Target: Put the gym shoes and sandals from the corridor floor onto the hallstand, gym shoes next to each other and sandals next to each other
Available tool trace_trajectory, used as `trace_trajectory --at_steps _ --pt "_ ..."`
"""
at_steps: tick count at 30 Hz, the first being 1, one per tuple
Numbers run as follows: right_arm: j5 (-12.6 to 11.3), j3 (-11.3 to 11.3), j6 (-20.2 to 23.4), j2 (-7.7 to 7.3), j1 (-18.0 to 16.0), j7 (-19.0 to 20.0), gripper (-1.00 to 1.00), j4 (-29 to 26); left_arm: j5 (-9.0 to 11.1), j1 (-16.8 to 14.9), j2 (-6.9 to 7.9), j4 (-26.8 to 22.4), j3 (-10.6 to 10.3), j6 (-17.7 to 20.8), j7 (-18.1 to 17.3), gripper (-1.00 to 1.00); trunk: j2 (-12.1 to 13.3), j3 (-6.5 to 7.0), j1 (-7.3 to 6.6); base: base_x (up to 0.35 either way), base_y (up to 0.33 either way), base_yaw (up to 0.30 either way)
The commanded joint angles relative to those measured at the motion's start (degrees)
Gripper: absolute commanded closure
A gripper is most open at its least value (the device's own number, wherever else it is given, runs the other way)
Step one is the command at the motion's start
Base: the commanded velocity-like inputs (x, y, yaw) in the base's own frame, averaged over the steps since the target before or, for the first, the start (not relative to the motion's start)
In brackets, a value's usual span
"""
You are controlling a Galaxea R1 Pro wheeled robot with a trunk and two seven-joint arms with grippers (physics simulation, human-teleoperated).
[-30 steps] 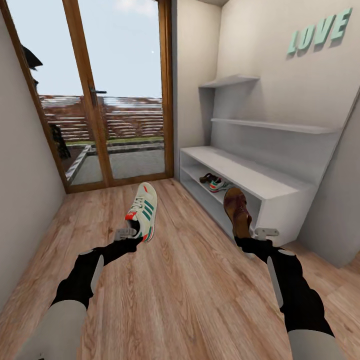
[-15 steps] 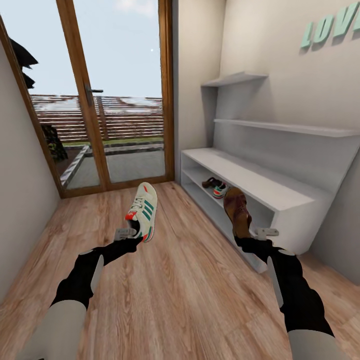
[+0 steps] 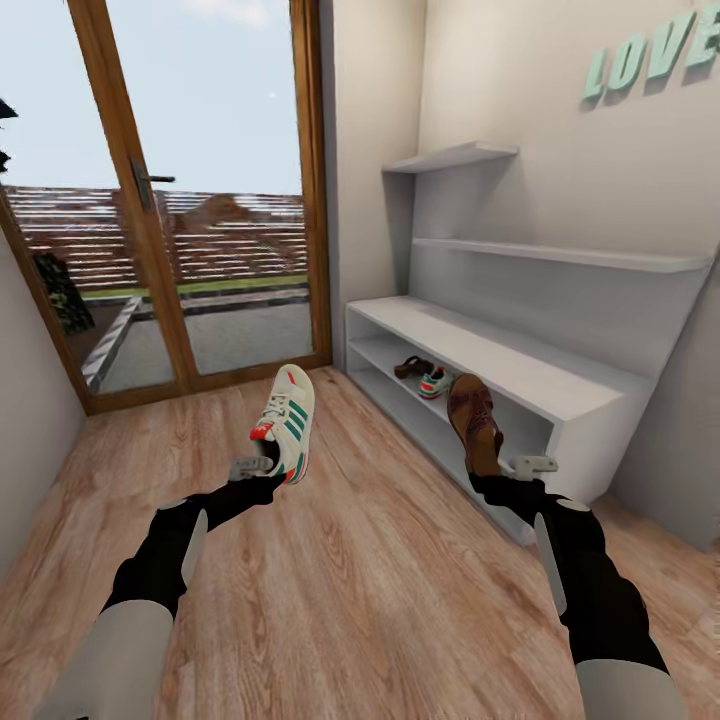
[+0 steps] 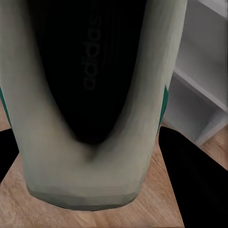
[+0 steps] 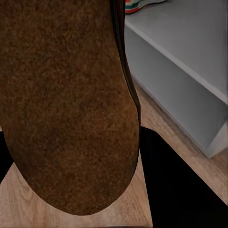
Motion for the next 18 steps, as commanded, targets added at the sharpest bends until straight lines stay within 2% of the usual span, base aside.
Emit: trace_trajectory --at_steps 1,12,18 --pt "0.4 -0.1 0.3 0.08 -0.1 0.4 1.00 -0.1 -0.6 0.0 -0.06 -0.1 0.4 0.2 -0.6 1.00 0.0 -0.06 -0.01 0.006 0.347 -0.278" --pt "0.4 -0.1 0.3 0.08 -0.1 0.5 1.00 -0.1 -0.6 0.0 -0.06 -0.1 0.4 0.2 -0.6 1.00 0.0 -0.06 -0.01 0.010 0.348 -0.278" --pt "0.4 -0.1 0.3 0.08 -0.1 0.5 1.00 -0.1 -0.6 0.0 -0.05 0.0 0.4 0.2 -0.5 1.00 0.0 -0.06 -0.01 0.178 0.310 -0.278"
